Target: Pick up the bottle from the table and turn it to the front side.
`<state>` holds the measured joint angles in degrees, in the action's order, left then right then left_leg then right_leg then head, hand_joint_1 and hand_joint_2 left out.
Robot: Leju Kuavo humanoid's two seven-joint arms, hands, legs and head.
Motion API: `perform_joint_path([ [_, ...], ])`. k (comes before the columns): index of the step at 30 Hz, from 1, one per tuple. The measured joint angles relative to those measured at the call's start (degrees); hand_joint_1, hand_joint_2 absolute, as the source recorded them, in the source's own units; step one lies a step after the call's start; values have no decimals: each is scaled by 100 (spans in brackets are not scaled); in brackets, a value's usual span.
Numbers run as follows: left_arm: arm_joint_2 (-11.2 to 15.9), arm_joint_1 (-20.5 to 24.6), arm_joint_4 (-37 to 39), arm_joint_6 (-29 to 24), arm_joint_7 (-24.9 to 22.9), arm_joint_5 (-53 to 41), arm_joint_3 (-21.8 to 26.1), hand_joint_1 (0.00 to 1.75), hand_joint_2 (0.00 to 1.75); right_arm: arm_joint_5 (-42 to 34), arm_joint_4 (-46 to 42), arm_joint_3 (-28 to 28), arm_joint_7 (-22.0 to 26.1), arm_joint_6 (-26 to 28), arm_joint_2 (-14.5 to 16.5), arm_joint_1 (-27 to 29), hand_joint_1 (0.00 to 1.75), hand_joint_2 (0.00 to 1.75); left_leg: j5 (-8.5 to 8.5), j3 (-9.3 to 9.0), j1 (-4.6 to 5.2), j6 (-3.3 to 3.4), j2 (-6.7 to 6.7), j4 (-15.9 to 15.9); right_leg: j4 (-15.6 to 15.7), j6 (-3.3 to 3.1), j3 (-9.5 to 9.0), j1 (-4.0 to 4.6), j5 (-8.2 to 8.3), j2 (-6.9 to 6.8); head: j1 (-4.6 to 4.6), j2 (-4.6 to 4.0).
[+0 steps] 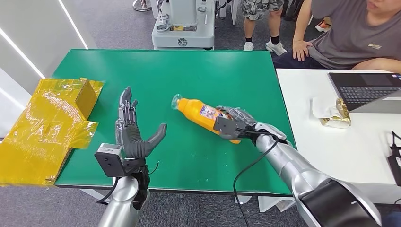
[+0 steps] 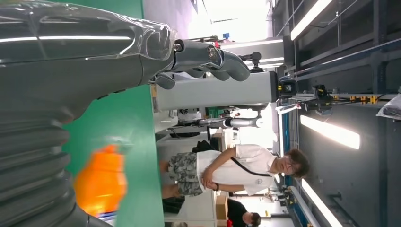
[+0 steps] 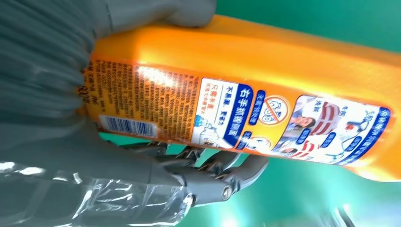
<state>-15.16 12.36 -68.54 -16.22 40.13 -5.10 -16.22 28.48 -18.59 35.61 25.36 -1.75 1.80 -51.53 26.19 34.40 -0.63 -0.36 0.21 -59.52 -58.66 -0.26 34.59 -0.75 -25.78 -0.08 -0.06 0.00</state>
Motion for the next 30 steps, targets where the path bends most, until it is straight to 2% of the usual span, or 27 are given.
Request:
perform_joint_path([
  [3, 3, 1, 0, -45, -3, -47, 53, 0, 175, -218, -167, -293, 344, 678, 117, -1, 175, 175, 0, 1, 0, 0, 0, 1, 0, 0, 2, 0, 0, 0, 0, 0],
  [9, 23, 1, 0, -87, -38, -101, 97, 0, 175, -416, -408, -664, 723, 1180, 241, 73, 175, 175, 0, 2, 0, 0, -1, 1, 0, 0, 2, 0, 0, -2, 0, 0],
  [14, 26, 66, 1, -169, -133, -211, 160, 0, 175, -621, -892, -984, 1355, 2378, 335, 296, 175, 175, 0, 2, 0, 0, -1, 1, 1, 0, 2, 0, 0, -1, -1, 0],
  [18, 27, 253, 29, -123, -206, -112, 269, 0, 175, -899, -1662, -969, 1447, 3147, 384, 637, 175, 175, 0, 2, -1, 0, -1, 2, 0, 0, 4, 1, -1, -2, -1, 0],
  [22, 19, 532, 178, -22, -257, 116, 362, 0, 175, -1184, -2406, -651, 1463, 3785, 387, 938, 175, 175, -1, 1, -1, -1, 2, 4, -1, -1, 6, 1, -1, 1, 0, 0],
  [25, 11, 731, 298, -31, -289, 134, 380, 0, 175, -1276, -2758, -352, 1480, 3940, 387, 1082, 175, 175, -3, 1, -1, -4, 2, 4, -1, -1, 6, 1, 0, 1, -1, 0],
  [30, -26, 942, 476, 108, -375, 115, 380, 0, 175, -1460, -2947, 12, 1486, 3777, 410, 1159, 175, 175, -3, 2, -1, -5, 1, 4, -1, -1, 6, 1, 0, 0, -1, 0],
])
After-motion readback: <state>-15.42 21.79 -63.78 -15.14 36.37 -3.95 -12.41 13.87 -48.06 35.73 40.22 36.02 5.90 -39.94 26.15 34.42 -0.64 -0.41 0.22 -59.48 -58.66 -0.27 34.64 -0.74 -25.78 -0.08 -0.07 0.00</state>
